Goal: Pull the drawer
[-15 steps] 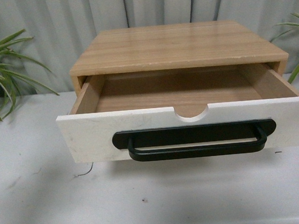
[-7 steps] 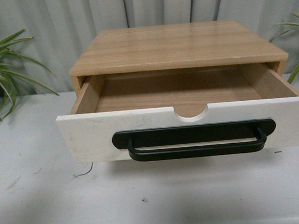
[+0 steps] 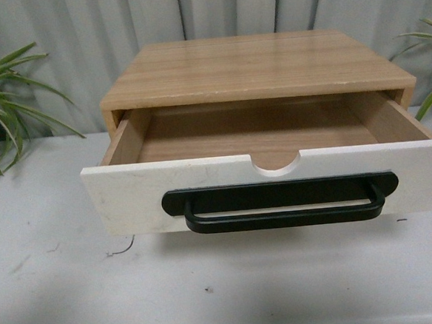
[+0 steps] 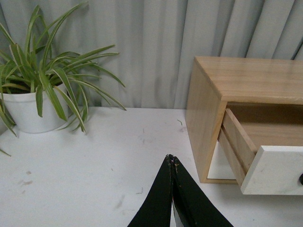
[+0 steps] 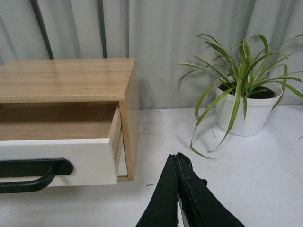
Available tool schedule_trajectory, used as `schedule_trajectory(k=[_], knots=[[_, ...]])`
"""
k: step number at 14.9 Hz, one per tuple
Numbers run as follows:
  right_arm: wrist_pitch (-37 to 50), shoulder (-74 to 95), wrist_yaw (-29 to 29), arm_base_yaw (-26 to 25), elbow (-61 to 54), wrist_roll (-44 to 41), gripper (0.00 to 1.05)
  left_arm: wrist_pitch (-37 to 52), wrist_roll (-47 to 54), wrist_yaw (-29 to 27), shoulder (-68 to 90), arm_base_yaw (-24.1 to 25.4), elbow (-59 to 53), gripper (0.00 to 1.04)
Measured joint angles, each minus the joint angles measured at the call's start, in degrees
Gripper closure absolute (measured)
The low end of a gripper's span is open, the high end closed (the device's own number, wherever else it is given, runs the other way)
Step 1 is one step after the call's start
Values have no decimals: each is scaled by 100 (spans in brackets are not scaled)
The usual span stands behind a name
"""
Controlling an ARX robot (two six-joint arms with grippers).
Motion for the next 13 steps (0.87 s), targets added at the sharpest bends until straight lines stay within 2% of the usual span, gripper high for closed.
schedule_trajectory(k=[7, 9, 10, 11, 13], knots=[[-754, -778, 0, 0, 0, 0, 103, -938, 0, 0, -966, 0, 0, 103], [-1773, -1690, -2, 0, 2, 2, 103, -1141, 0, -4, -1178, 0, 0, 103], [-1690, -1738, 2, 0, 20, 2, 103, -1226, 0, 0, -1246, 0, 0, 103], [-1766, -1746, 9, 0, 2, 2, 103, -2264, 0, 7, -2079, 0, 2, 103], [-1762, -1751, 4, 0, 2, 2, 103, -2260, 0, -2, -2173, 0, 4, 103]])
